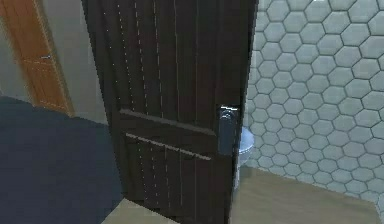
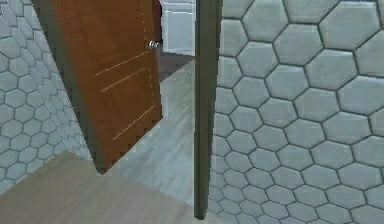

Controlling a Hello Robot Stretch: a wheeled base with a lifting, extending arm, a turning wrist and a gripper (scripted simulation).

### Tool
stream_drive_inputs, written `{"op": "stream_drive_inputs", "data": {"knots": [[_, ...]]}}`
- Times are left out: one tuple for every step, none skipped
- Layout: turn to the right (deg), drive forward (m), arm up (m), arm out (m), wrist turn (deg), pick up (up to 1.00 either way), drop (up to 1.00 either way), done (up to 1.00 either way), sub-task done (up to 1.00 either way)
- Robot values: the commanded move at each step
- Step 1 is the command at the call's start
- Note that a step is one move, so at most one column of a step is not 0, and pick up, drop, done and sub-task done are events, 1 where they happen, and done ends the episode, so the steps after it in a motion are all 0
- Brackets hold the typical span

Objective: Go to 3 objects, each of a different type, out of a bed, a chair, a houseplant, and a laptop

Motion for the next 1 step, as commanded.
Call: {"op": "stream_drive_inputs", "data": {"knots": [[-18.0, 0.00, 0.00, 0.00, 0.0, 0.00, 0.00, 0.00, 0.00]]}}
